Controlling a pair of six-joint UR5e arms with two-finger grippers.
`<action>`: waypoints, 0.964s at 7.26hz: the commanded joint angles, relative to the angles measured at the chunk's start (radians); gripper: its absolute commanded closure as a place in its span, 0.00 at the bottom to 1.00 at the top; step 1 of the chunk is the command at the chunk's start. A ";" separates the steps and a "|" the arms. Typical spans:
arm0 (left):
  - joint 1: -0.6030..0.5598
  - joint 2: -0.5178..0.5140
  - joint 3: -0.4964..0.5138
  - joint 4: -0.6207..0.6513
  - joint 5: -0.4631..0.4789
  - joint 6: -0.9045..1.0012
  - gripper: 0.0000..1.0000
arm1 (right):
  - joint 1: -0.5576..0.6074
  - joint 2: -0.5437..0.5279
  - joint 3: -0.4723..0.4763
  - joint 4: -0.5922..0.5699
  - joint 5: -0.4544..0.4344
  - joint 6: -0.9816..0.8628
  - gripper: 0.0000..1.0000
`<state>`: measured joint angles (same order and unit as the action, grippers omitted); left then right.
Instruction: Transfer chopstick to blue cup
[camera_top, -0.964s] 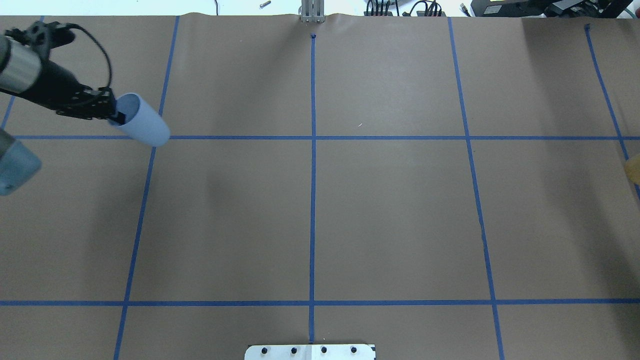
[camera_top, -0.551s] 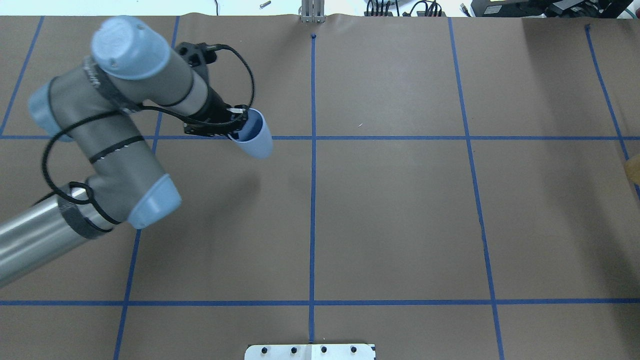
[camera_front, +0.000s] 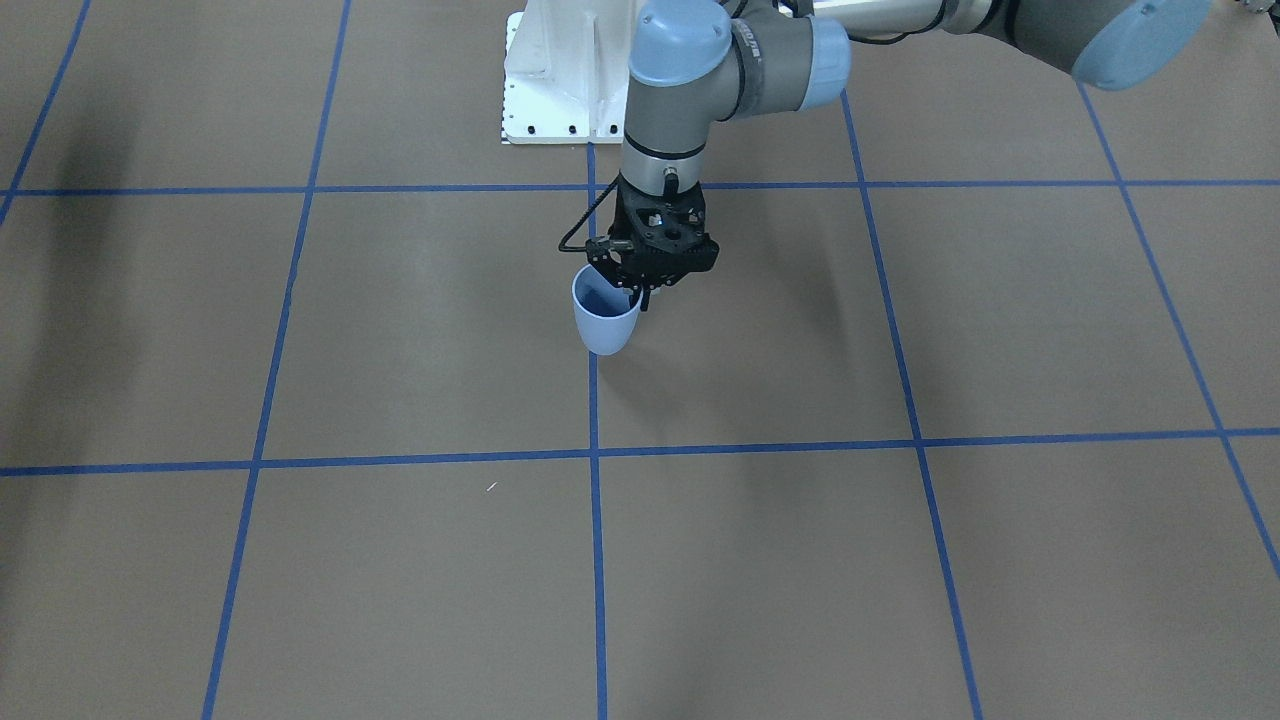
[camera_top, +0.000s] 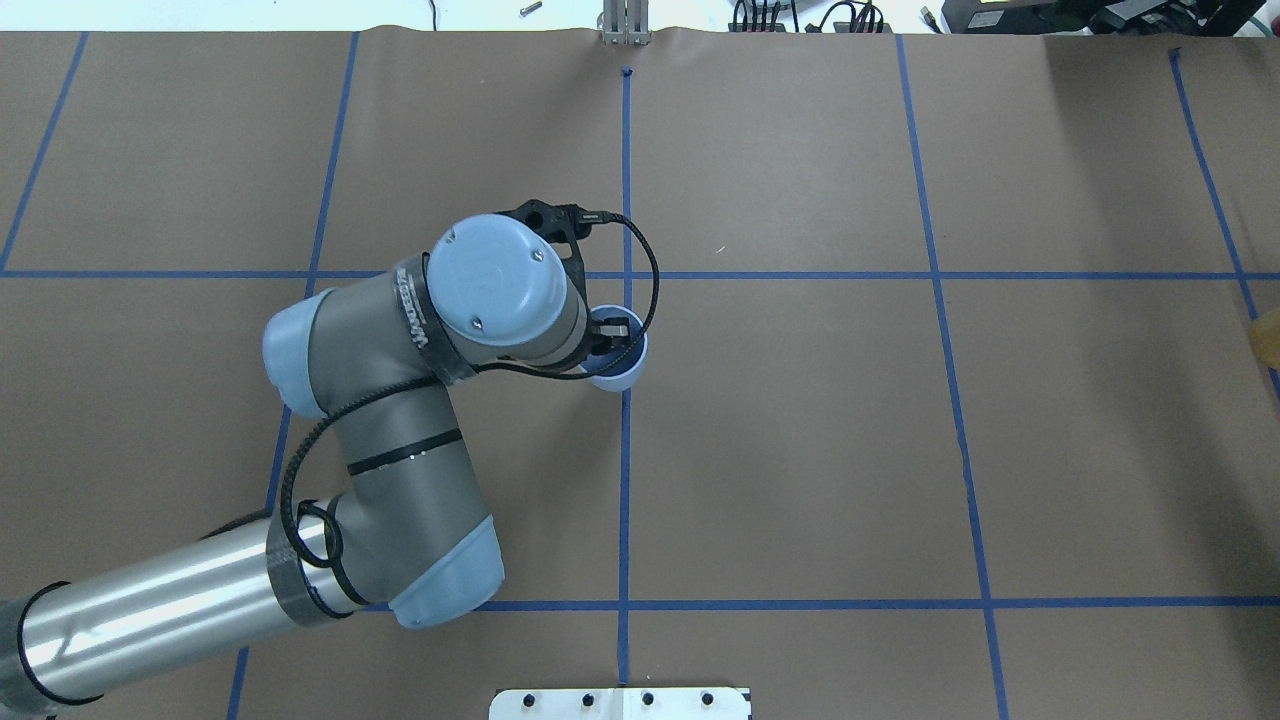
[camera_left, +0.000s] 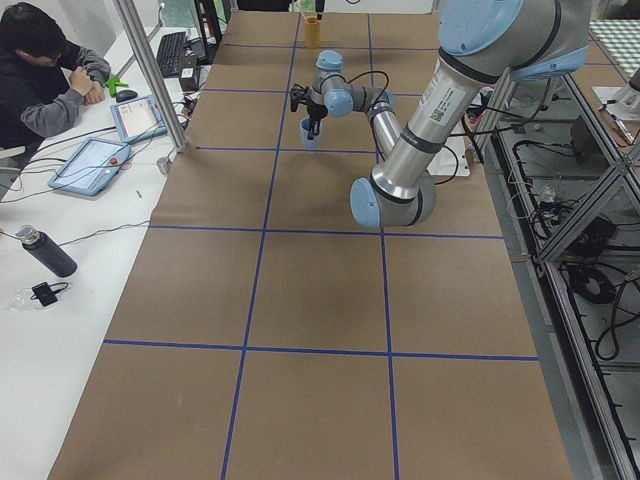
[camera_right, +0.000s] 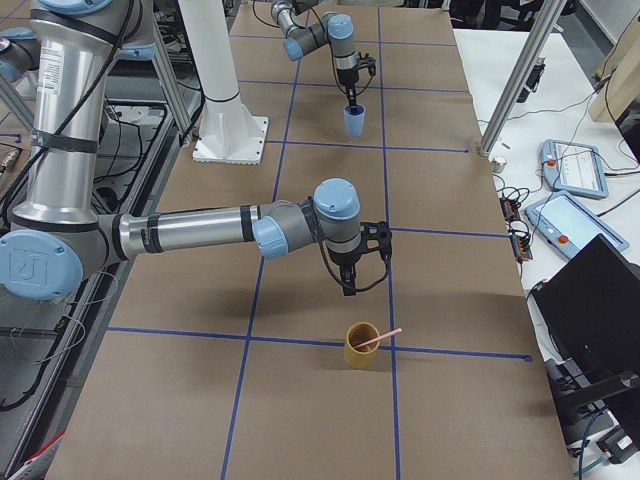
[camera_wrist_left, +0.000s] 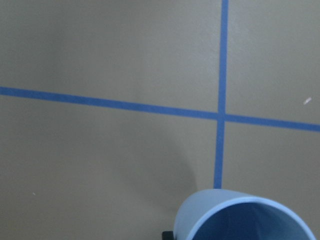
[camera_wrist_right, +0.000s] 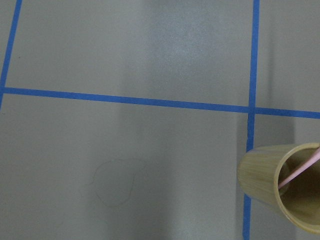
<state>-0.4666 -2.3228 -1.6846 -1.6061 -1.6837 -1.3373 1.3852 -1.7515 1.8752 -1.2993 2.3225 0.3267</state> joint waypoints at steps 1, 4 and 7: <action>0.055 -0.004 -0.001 0.002 0.045 -0.011 1.00 | 0.000 0.001 -0.005 0.000 0.000 -0.001 0.00; 0.056 0.000 -0.007 0.002 0.045 -0.011 0.43 | 0.000 0.001 -0.005 0.000 0.002 0.000 0.00; 0.042 0.000 -0.061 0.000 0.035 -0.002 0.03 | 0.000 0.001 -0.008 0.000 0.002 0.000 0.00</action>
<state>-0.4150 -2.3224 -1.7087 -1.6069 -1.6415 -1.3456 1.3852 -1.7503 1.8682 -1.2993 2.3240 0.3267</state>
